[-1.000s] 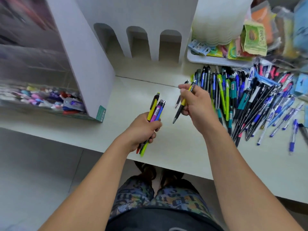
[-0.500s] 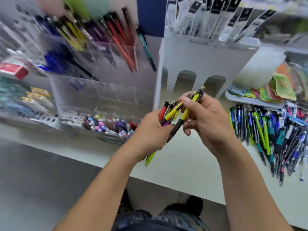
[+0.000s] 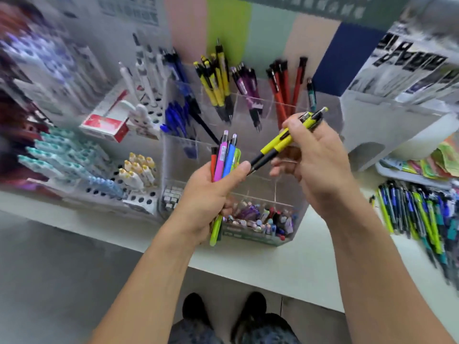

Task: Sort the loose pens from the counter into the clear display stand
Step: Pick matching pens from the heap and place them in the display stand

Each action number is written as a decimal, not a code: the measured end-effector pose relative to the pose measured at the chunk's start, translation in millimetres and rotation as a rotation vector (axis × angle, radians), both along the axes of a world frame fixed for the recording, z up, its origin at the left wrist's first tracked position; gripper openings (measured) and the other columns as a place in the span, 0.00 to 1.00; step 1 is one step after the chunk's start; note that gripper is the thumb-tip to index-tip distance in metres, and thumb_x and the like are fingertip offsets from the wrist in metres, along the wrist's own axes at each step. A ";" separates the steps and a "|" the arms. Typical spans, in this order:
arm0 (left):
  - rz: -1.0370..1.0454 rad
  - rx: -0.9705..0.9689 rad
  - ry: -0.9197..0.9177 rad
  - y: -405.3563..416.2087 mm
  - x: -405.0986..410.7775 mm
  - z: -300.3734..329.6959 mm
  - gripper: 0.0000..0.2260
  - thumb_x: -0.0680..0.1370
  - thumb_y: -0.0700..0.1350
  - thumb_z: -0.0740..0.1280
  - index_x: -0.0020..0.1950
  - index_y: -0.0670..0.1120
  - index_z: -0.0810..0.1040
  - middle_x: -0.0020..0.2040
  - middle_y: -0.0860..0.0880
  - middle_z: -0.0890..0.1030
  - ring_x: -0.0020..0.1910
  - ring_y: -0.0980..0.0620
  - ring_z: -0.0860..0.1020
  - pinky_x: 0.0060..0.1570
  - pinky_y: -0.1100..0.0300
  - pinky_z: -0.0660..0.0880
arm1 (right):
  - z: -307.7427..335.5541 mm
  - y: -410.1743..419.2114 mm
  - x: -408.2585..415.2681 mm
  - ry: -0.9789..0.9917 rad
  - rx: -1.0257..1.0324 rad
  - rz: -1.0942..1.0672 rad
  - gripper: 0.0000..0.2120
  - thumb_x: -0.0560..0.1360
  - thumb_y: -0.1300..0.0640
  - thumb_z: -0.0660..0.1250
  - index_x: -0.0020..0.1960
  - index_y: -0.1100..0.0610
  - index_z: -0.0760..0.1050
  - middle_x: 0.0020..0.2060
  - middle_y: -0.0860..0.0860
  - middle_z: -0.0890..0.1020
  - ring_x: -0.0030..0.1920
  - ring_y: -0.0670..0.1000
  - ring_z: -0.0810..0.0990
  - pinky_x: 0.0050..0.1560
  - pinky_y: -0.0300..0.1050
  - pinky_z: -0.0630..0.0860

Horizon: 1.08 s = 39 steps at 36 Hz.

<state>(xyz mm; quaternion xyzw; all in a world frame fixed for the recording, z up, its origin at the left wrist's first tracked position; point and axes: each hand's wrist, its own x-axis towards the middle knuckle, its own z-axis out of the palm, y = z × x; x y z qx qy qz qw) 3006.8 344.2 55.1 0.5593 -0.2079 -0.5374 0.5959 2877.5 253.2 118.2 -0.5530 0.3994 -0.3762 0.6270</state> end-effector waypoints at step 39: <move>-0.051 -0.180 -0.132 -57.0 117.9 42.6 0.07 0.79 0.44 0.72 0.51 0.51 0.75 0.32 0.57 0.75 0.25 0.55 0.66 0.24 0.65 0.65 | 45.4 -85.0 131.5 0.820 -0.846 -0.052 0.09 0.73 0.50 0.74 0.50 0.53 0.83 0.40 0.49 0.83 0.41 0.50 0.80 0.47 0.44 0.78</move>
